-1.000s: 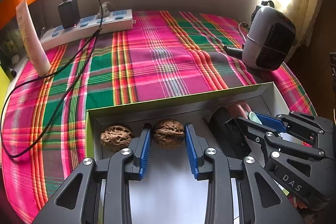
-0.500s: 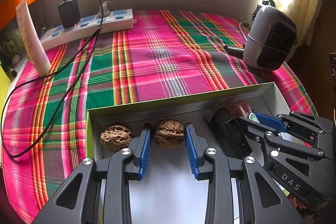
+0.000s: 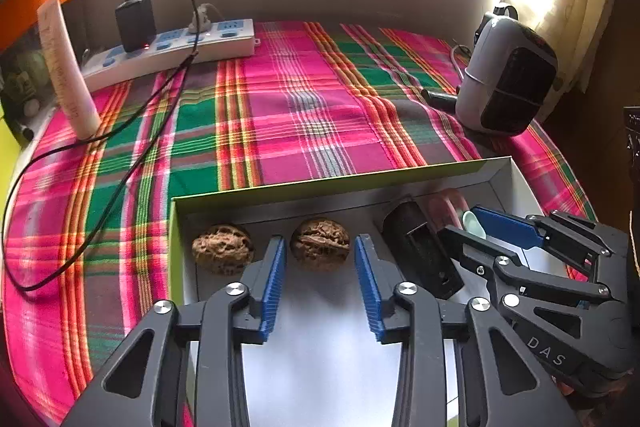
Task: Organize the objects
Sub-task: 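Open left gripper releasing the walnut while right gripper releases the pink holder, then withdraw both grippers from the tray toward the jars and black disc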
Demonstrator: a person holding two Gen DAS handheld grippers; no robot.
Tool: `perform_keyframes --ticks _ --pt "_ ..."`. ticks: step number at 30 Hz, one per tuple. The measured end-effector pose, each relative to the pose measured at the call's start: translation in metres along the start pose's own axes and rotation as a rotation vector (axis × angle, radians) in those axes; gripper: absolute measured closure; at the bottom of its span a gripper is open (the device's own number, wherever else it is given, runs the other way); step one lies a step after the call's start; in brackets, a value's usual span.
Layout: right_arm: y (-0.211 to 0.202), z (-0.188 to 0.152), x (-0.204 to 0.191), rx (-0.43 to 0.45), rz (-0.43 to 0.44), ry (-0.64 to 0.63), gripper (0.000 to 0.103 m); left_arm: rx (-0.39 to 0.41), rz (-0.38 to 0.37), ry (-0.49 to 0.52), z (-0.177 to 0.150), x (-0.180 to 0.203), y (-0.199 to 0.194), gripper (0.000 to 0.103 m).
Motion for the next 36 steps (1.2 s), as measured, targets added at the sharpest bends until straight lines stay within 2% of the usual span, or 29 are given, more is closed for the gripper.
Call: perform_keyframes --ticks 23,36 --pt "-0.04 -0.014 -0.013 0.06 -0.034 -0.001 0.068 0.071 0.002 -0.037 -0.014 -0.002 -0.054 0.062" --pt "-0.071 -0.032 -0.021 0.107 -0.055 -0.016 0.068 0.109 0.01 -0.065 -0.036 -0.007 -0.085 0.062"
Point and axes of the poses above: each gripper's, at about its wrist camera, not at the fingertips, and y roughly the way its jaws point, x to its right, z to its top, the point moved 4 cm from there along y, roughly the way its jaws point, and after that the axes turned 6 degrees about x, right-handed, at the moved point
